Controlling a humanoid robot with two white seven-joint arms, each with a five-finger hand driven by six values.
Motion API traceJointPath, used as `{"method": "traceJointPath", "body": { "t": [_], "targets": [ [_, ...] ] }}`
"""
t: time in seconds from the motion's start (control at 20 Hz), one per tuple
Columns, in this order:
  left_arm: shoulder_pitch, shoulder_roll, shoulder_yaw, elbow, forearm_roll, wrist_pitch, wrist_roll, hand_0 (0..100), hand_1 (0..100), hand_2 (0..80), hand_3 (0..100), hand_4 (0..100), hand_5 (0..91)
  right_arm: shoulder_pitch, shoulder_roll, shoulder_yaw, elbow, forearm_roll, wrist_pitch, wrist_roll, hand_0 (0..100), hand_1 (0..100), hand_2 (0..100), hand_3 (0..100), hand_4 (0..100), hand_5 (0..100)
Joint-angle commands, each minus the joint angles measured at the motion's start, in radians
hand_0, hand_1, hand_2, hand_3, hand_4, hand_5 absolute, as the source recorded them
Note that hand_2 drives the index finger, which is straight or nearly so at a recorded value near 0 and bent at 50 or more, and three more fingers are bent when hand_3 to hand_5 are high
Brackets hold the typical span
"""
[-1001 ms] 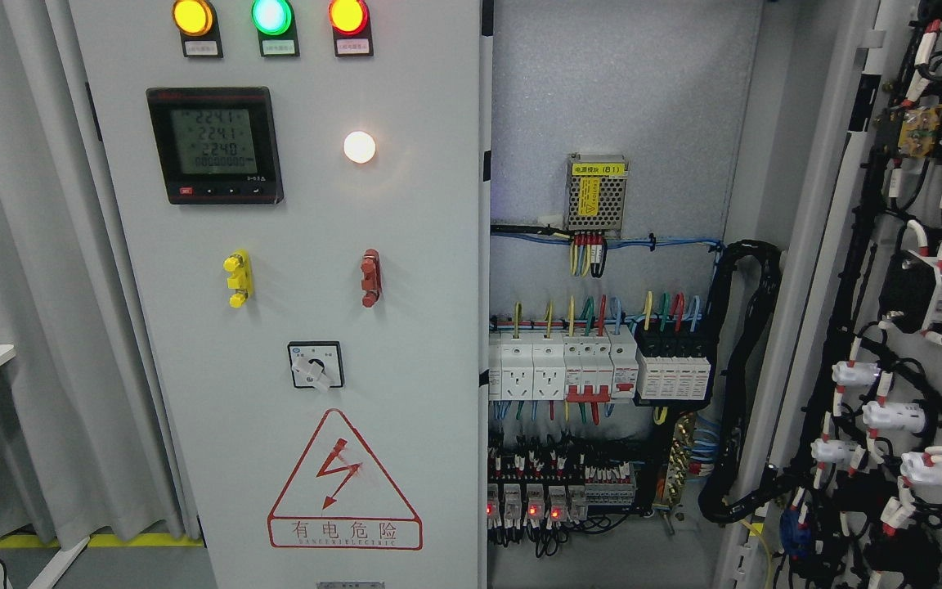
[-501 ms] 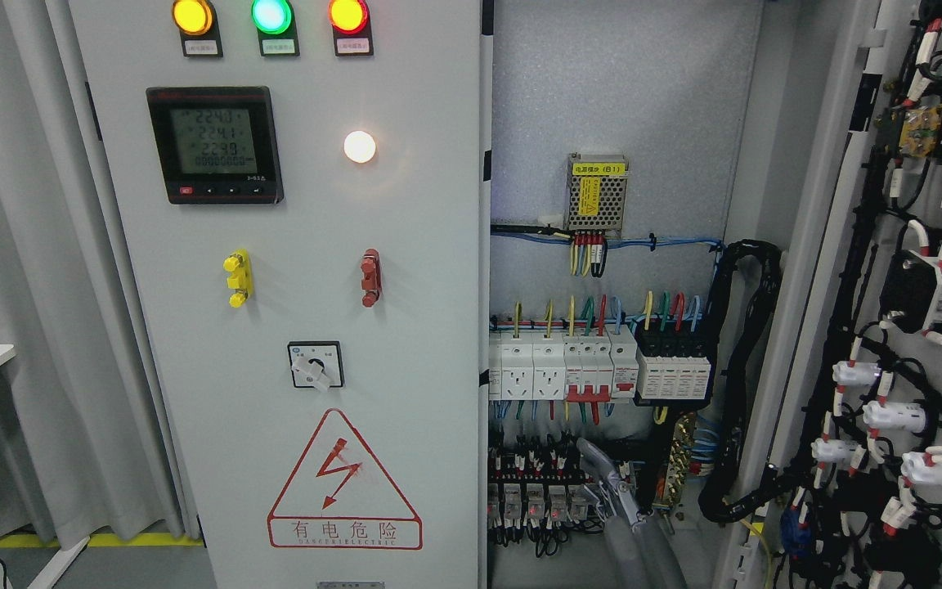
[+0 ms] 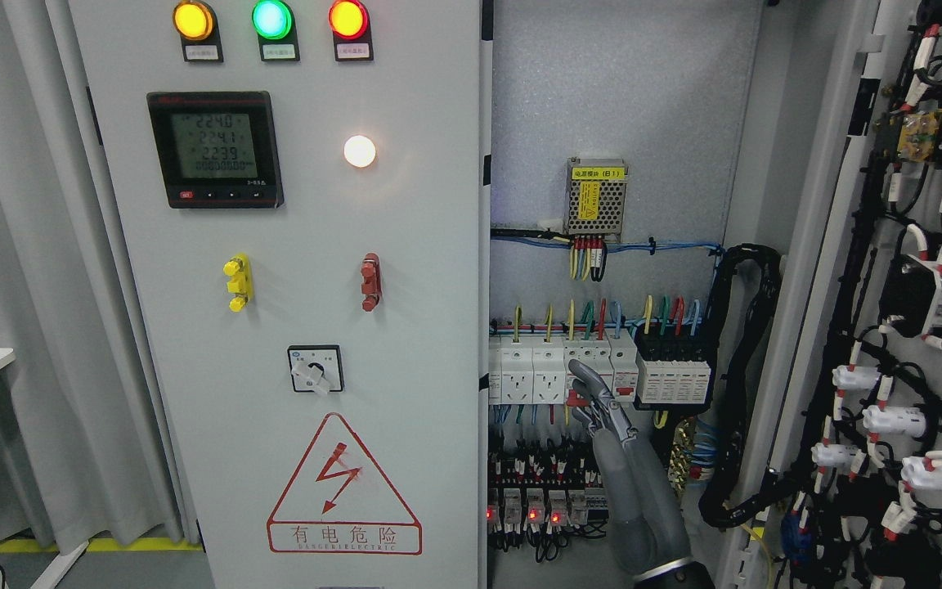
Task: Open door with both hands
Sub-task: 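Raise the right hand into the cabinet toward the light-panel door's inner edge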
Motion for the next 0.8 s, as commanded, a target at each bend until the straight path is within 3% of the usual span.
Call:
{"method": "traceJointPath", "body": {
  "t": [0.0,0.35,0.75],
  "targets": [
    [0.004,0.011,0.002,0.005,-0.001,-0.004,0.001,29,0,2.8,3,3,0.0,-0.132,0.002,0.02,0.16,-0.109,0.008,-0.006,22,0,0,0,0,0],
    [0.004,0.011,0.004,0.005,-0.001,-0.002,-0.001,29,0,2.8,3,3,0.0,-0.204,0.002,0.08,0.252,-0.228,0.017,-0.005,22,0,0,0,0,0],
    [0.004,0.011,0.006,0.005,-0.001,-0.002,-0.001,29,0,2.8,3,3,0.0,-0.295,0.002,0.094,0.346,-0.29,0.022,-0.005,22,0,0,0,0,0]
  ]
}}
